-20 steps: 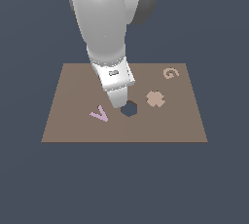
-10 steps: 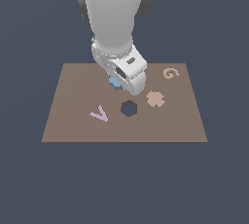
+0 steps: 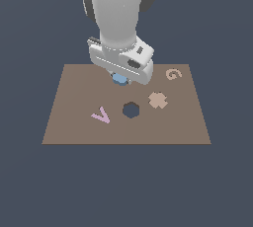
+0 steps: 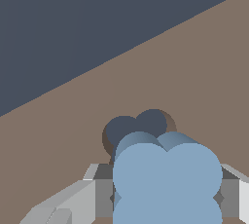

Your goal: Insert a designated object into the corresponding slot on a board.

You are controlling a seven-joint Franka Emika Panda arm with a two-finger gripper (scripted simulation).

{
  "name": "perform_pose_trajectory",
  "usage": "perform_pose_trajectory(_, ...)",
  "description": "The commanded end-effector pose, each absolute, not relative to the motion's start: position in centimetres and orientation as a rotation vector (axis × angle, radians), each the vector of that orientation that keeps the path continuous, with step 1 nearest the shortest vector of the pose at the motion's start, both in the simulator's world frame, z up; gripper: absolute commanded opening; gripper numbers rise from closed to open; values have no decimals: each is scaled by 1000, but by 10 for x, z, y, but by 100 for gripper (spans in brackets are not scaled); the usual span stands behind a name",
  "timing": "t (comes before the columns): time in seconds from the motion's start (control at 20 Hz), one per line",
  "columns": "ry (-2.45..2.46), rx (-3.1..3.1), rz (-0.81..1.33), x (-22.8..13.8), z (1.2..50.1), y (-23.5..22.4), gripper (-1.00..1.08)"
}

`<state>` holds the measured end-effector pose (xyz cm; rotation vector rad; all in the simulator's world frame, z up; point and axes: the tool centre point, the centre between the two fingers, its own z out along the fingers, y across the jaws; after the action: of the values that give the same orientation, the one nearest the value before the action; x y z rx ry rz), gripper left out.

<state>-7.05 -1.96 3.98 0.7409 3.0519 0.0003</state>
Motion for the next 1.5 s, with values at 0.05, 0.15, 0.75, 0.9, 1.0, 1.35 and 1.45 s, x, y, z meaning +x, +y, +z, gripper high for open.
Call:
perform_pose_trajectory(0.05, 3080, 610, 0, -75, 40, -19, -100)
perform_pose_trajectory(0.15, 3091, 552, 0, -78, 40, -20, -100)
perform_pose_trajectory(0.75, 3115, 399, -1, -83, 41, -21, -100)
perform_pose_trajectory(0.9, 3114, 406, -1, -83, 41, -21, -100)
perform_pose_trajectory(1.0, 3115, 405, -1, -83, 40, -21, -100)
perform_pose_trajectory(1.35, 3114, 406, 0, -83, 30, -21, 100)
perform_pose_trajectory(1.45, 3114, 406, 0, -83, 30, -21, 100)
